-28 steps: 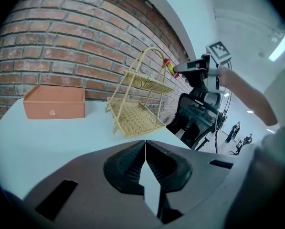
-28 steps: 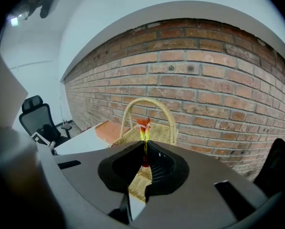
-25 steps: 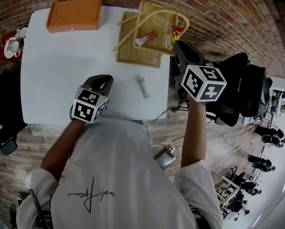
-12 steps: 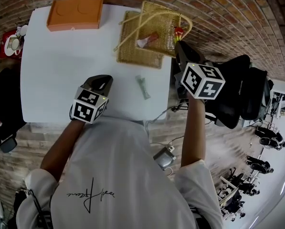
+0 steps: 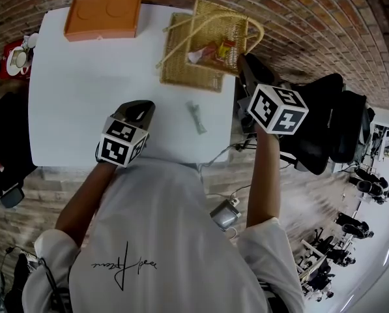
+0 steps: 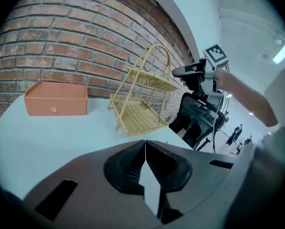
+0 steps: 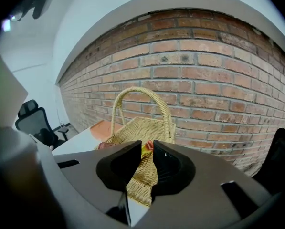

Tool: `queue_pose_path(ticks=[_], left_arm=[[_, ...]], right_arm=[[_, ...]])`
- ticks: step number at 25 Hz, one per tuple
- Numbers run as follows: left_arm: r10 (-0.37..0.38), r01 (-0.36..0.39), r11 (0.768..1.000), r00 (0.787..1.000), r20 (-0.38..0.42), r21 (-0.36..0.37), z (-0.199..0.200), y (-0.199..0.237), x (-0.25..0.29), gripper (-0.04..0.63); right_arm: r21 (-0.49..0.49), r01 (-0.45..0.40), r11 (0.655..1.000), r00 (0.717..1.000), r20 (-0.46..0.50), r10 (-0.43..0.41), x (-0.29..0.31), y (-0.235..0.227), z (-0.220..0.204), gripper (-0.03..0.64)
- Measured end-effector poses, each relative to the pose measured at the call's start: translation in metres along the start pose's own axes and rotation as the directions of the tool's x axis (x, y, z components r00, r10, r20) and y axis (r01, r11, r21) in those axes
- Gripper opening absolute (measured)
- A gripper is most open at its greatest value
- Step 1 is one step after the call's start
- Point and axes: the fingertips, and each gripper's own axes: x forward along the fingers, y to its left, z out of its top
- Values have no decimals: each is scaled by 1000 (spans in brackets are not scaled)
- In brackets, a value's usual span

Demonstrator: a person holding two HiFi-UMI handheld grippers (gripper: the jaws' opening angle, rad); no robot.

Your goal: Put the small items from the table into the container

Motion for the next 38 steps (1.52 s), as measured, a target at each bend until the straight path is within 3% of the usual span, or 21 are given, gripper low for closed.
queue_pose_path(ticks=[8, 38], left_arm=[[2, -2, 1000, 1000, 11, 5, 2, 0, -3, 11], [-37, 34, 998, 997, 61, 59, 25, -20, -18, 11]], right_arm=[[5, 20, 1000, 1000, -4, -20, -10, 0, -6, 55], [97, -112, 989, 992, 65, 106, -54, 51, -29, 41]])
